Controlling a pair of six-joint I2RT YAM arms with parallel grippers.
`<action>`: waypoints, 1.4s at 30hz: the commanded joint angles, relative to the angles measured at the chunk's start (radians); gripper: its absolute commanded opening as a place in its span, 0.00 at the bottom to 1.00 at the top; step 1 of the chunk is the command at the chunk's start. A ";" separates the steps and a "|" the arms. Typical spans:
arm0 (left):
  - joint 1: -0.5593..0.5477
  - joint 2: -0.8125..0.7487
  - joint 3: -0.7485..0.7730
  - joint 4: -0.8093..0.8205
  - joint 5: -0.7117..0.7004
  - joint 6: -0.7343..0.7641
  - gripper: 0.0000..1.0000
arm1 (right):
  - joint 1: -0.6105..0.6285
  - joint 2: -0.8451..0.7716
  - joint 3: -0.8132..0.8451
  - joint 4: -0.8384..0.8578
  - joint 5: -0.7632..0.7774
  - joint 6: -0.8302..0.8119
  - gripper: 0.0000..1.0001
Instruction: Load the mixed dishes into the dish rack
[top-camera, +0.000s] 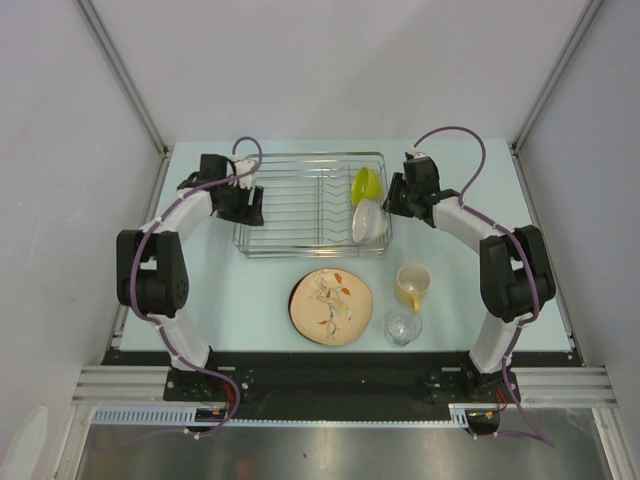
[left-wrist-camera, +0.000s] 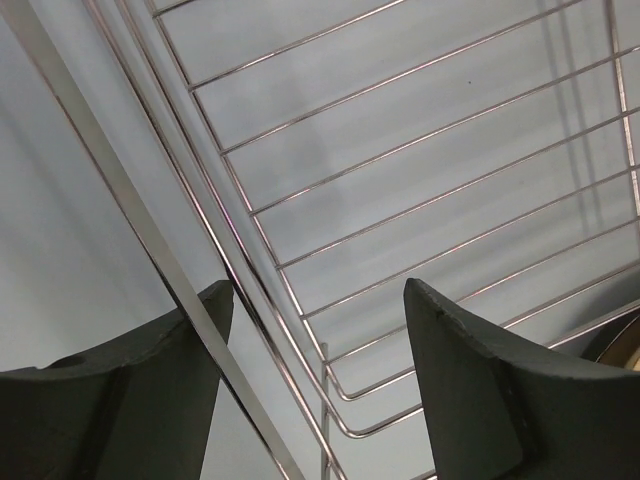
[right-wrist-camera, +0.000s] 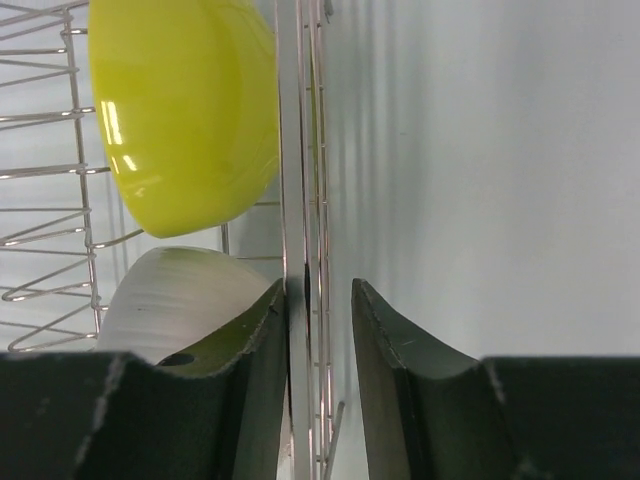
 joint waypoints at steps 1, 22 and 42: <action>-0.079 -0.004 0.003 0.044 0.016 -0.001 0.73 | -0.049 -0.094 -0.025 -0.042 0.093 -0.018 0.35; -0.128 -0.082 0.069 -0.016 0.031 -0.019 0.74 | -0.113 -0.246 -0.138 -0.009 0.169 0.005 0.45; -0.296 -0.538 -0.205 -0.322 -0.038 0.337 0.78 | 0.312 -0.433 -0.144 -0.197 0.008 -0.011 0.47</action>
